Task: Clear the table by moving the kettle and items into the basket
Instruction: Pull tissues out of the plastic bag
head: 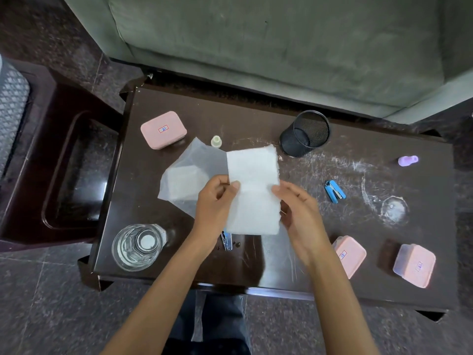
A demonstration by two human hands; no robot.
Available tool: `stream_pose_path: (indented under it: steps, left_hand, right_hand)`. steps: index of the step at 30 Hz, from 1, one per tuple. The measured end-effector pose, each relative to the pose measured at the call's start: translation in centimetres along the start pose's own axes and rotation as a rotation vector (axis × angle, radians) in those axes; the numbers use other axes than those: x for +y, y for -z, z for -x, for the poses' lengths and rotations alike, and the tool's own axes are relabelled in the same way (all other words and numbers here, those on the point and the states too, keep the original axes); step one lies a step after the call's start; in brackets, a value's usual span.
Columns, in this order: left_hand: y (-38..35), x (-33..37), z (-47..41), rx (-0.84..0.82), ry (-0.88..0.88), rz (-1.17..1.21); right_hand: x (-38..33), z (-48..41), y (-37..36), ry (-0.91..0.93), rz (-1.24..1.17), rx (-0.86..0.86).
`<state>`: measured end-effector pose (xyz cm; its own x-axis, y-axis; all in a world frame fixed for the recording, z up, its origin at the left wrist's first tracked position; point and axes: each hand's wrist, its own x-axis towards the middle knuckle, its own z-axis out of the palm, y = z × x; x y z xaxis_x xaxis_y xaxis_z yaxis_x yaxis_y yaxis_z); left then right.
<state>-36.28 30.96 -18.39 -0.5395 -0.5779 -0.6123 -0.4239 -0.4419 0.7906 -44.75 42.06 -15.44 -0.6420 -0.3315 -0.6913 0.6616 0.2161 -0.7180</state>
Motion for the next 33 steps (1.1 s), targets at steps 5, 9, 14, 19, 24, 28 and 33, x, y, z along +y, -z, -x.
stream_pose_path:
  steps: [5,9,14,19,24,28,33]
  left_hand:
    - [-1.1,-0.3,0.4,0.149,-0.176,-0.185]
    - [-2.7,0.3,1.5,-0.003,-0.243,-0.168]
    - [-3.7,1.2,1.3,-0.083,-0.079,0.084]
    - [-3.1,1.4,1.0,-0.063,-0.131,0.021]
    - [-3.1,1.3,1.3,-0.102,-0.107,-0.008]
    - [-3.1,1.5,1.3,-0.153,-0.084,0.012]
    - [-3.4,1.3,1.1,-0.157,-0.085,0.013]
  right_hand:
    - [0.1,-0.2,0.0,0.158,0.133,0.112]
    - [-0.1,0.1,-0.9,0.434,0.406,0.179]
    - [-0.4,0.9,-1.0,0.435,0.354,0.084]
    - [-0.7,0.5,-0.5,0.419,0.364,0.097]
    - [-0.6,0.0,-0.3,0.438,0.377,0.113]
    - [-0.7,0.1,-0.1,0.476,0.373,0.092]
    - [-0.9,0.0,0.3,0.431,0.346,0.076]
